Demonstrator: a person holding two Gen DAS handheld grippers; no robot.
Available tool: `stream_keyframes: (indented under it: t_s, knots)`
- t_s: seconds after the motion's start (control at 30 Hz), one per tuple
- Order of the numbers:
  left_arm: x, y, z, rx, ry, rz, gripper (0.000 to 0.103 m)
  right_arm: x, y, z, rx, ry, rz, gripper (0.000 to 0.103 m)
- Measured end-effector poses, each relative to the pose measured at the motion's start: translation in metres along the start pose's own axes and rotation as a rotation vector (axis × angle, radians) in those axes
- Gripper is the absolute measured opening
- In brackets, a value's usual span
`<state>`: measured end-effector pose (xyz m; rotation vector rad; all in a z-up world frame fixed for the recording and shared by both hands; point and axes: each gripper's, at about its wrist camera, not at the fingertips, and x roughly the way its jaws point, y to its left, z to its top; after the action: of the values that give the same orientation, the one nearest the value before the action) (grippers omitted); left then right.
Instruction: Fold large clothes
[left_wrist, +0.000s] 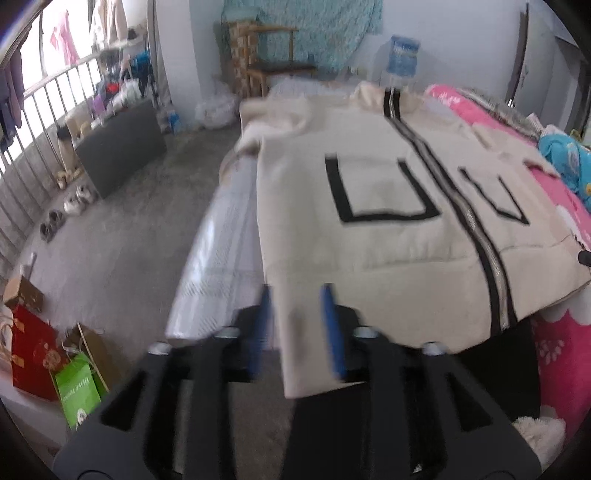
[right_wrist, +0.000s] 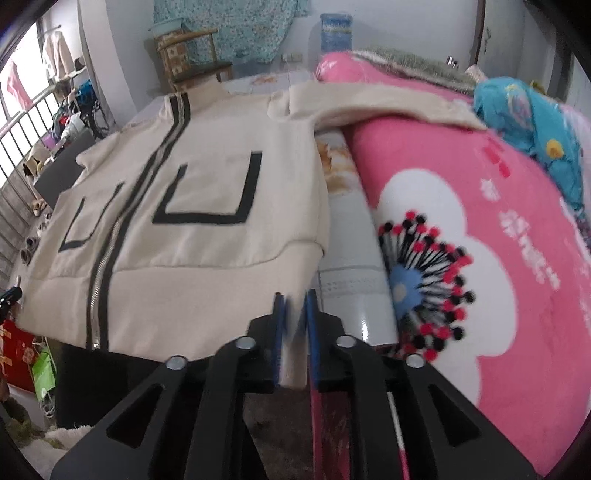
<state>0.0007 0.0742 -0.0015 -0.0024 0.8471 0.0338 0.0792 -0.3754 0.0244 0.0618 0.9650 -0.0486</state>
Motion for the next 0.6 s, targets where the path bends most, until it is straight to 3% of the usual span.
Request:
stream_keyframes:
  t_s: [0.03,0.07,0.23,0.37,0.5,0.6]
  knots:
    - [-0.002,-0.001,0.004,-0.001,-0.018,0.001,0.052,-0.006,0.001,0.003,0.000,-0.018,0.000,0.035]
    - [-0.005,-0.001,0.008,-0.004,-0.035,-0.002,0.055,-0.012,0.004,0.006,0.000,-0.033,0.010,0.045]
    - [0.005,-0.018,0.036,-0.019,-0.063,-0.064,0.082,-0.017,0.035,0.023,-0.037,-0.088,0.096,0.071]
    - [0.040,-0.048,0.055,0.044,-0.022,-0.076,0.088,0.009,0.081,0.038,-0.116,-0.077,0.133,0.084]
    - [0.084,-0.070,0.062,0.081,0.061,-0.056,0.089,0.045,0.115,0.039,-0.152,-0.029,0.161,0.087]
    - [0.112,-0.080,0.062,0.107,0.117,-0.020,0.089,0.070,0.133,0.037,-0.188,0.007,0.125,0.088]
